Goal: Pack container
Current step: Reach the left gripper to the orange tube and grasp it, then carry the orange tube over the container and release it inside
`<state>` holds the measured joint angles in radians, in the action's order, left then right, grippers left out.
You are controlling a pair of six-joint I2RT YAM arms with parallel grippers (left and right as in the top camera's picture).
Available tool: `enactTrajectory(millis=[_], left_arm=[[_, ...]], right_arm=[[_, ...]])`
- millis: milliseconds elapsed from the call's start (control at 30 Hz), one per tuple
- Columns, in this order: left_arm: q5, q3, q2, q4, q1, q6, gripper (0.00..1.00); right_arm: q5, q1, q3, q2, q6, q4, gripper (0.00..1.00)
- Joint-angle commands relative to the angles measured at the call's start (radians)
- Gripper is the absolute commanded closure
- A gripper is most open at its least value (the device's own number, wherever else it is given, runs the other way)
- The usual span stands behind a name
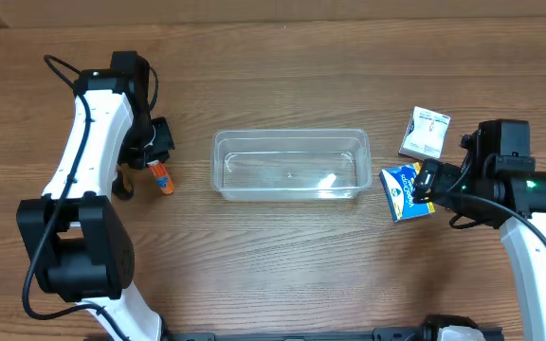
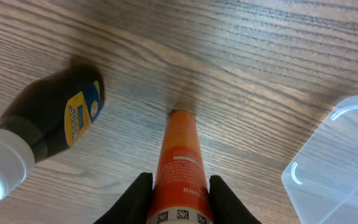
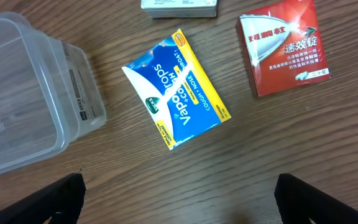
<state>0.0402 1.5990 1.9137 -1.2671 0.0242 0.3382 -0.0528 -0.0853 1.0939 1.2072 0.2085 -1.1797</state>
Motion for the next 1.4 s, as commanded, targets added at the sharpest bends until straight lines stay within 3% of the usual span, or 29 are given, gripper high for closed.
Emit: enactTrajectory(millis=[0, 100, 267, 433, 567, 700, 800, 900, 1167, 1367], left_arm=[[-0.016, 0.057, 0.001, -0.030, 0.000, 0.002, 0.94], [-0.063, 0.229, 0.001, -0.133, -0.026, 0.002, 0.96], [-0.092, 0.554, 0.001, -0.207, -0.207, -0.022, 0.96], [-0.048, 0.535, 0.026, -0.140, -0.365, -0.023, 0.96], [-0.046, 0.504, 0.110, -0.135, -0.406, -0.021, 0.96], [-0.023, 0.504, 0.205, -0.160, -0.407, -0.020, 0.96], [0.117, 0.504, 0.223, -0.173, -0.403, 0.018, 0.96], [0.167, 0.500, 0.244, -0.174, -0.395, 0.018, 0.96], [0.170, 0.496, 0.294, -0.138, -0.338, 0.045, 0.96], [0.078, 0.496, 0.295, -0.121, -0.335, 0.093, 0.96]], right_arm=[[-0.002, -0.006, 0.027, -0.005, 0.001, 0.003, 0.00], [-0.002, -0.006, 0.027, -0.005, 0.001, 0.003, 0.00], [-0.002, -0.006, 0.027, -0.005, 0.001, 0.003, 0.00], [-0.002, -0.006, 0.027, -0.005, 0.001, 0.003, 0.00], [-0.002, -0.006, 0.027, -0.005, 0.001, -0.001, 0.00], [-0.002, -0.006, 0.027, -0.005, 0.001, -0.004, 0.00], [-0.002, -0.006, 0.027, -0.005, 0.001, -0.002, 0.00], [-0.001, -0.006, 0.027, -0.005, 0.000, -0.004, 0.00], [-0.001, -0.006, 0.026, -0.005, 0.000, -0.004, 0.00], [-0.002, -0.006, 0.027, -0.005, 0.000, -0.004, 0.00]])
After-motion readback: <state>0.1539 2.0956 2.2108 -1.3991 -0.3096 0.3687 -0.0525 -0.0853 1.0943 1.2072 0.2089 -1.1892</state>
